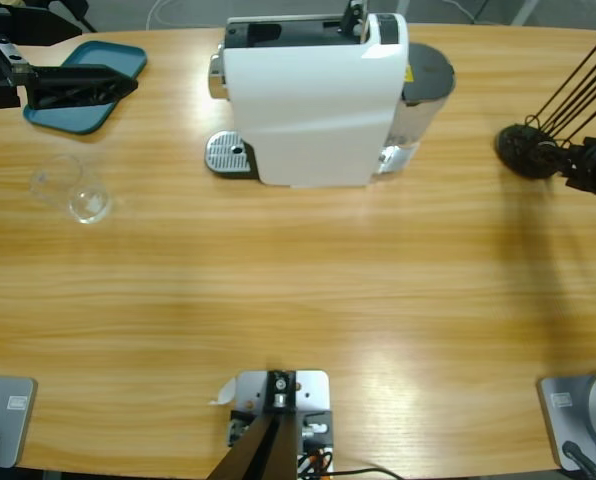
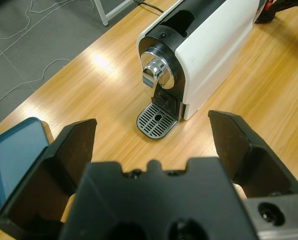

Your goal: Pour coffee

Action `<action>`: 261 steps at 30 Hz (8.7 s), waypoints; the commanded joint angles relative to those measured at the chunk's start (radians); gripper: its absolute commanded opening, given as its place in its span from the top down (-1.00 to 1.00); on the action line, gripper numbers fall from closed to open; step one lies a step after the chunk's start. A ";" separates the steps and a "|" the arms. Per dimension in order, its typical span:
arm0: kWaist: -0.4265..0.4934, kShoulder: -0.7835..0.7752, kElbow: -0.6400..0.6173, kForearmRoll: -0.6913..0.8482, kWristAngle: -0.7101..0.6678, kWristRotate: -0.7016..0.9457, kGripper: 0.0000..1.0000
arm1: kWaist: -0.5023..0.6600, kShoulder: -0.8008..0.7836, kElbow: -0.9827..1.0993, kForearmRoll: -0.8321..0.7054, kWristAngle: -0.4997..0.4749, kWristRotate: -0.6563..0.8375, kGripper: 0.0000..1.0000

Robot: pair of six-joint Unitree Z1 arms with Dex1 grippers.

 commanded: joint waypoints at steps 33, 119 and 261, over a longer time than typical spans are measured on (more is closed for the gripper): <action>-0.010 0.040 0.027 -0.011 0.009 -0.040 -0.94 | -0.021 0.108 0.051 -0.138 -0.003 -0.070 0.67; 0.004 -0.122 0.101 0.116 0.049 -0.195 -0.94 | 0.740 0.247 -1.270 0.964 0.229 -0.835 1.00; -0.057 -0.200 0.165 0.118 0.025 -0.256 -1.00 | 0.903 0.431 -1.081 0.786 -0.142 0.628 1.00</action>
